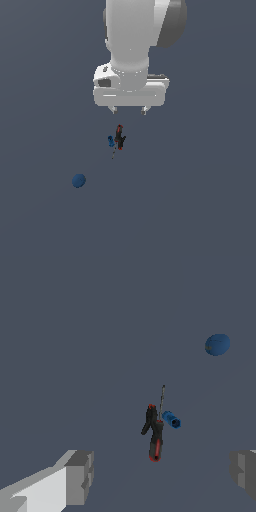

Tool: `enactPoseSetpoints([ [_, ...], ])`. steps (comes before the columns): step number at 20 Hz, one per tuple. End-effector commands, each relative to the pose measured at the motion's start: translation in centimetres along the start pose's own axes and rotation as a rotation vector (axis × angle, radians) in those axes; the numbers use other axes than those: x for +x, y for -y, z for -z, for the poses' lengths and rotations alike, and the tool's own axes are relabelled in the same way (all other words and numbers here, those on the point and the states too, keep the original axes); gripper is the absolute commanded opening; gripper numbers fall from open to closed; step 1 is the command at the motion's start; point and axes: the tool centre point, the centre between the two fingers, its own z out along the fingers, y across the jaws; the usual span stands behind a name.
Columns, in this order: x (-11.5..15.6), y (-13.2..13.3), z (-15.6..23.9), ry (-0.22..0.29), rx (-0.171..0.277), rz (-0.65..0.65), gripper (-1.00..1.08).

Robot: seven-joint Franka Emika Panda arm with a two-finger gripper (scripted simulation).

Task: Pick up a designated object from a clutter of objects.

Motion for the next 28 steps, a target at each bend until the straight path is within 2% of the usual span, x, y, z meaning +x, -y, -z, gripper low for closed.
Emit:
enactPoseSetpoints([
  [1, 0.0, 0.0, 0.0, 0.000, 0.000, 0.000, 1.00],
  [10, 0.7, 0.0, 1.1, -0.028, -0.025, 0.019, 1.00],
  [16, 0.7, -0.1, 0.6, -0.027, -0.023, 0.014, 1.00],
  [22, 0.8, -0.9, -1.5, -0.027, -0.017, -0.008, 1.00],
  [28, 0.6, -2.5, -5.4, -0.028, -0.009, -0.050, 1.00],
])
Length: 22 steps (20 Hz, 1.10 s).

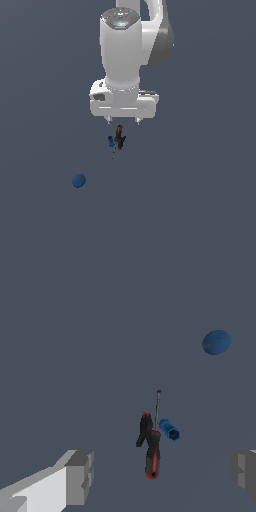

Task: Pick up a designated object from a clutter of objects.

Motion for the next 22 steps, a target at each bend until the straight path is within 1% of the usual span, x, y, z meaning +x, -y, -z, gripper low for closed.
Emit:
enactPoseSetpoints([
  [1, -0.2, -0.8, -1.9, 0.000, 0.003, -0.021, 1.00],
  [6, -1.1, -2.7, -6.5, -0.001, 0.010, -0.076, 1.00],
  [12, -2.9, -4.9, -11.6, -0.003, 0.013, -0.144, 1.00],
  [17, -4.3, -6.3, -14.6, -0.004, 0.011, -0.186, 1.00],
  [22, -5.4, -7.1, -16.3, -0.004, 0.009, -0.212, 1.00],
])
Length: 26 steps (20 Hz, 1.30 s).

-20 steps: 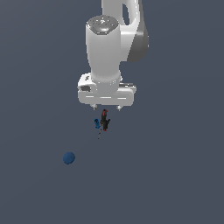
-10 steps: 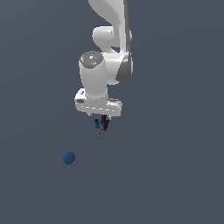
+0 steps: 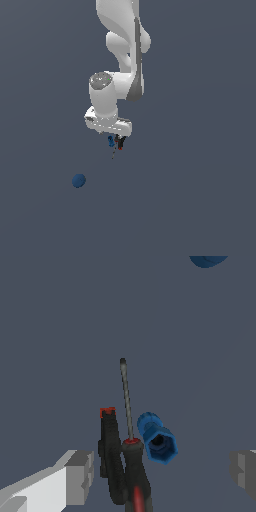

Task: Pick up a designated object from a clutter of objects.

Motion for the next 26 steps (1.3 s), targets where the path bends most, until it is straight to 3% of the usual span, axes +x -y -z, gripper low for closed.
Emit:
enactPoseSetpoints([
  [1, -0.3, -0.4, -0.7, -0.002, -0.001, -0.011, 1.00],
  [11, -0.6, -0.7, -1.5, -0.001, -0.002, -0.017, 1.00],
  [26, -0.7, -0.7, -6.2, -0.002, -0.002, -0.019, 1.00],
])
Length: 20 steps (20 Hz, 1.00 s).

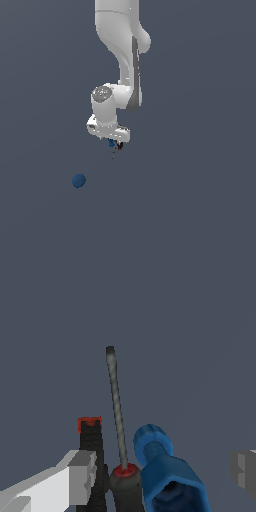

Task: Pick up a designated object from a clutter of objects.

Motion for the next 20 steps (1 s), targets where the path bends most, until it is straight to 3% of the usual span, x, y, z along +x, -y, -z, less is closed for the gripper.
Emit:
enactPoseSetpoints([
  [1, -0.6, 0.0, -0.8, 0.015, -0.002, 0.001, 1.00],
  [2, -0.6, 0.0, -0.8, 0.015, -0.002, 0.001, -1.00],
  [20, 0.4, 0.4, 1.1, 0.002, -0.001, 0.000, -1.00],
])
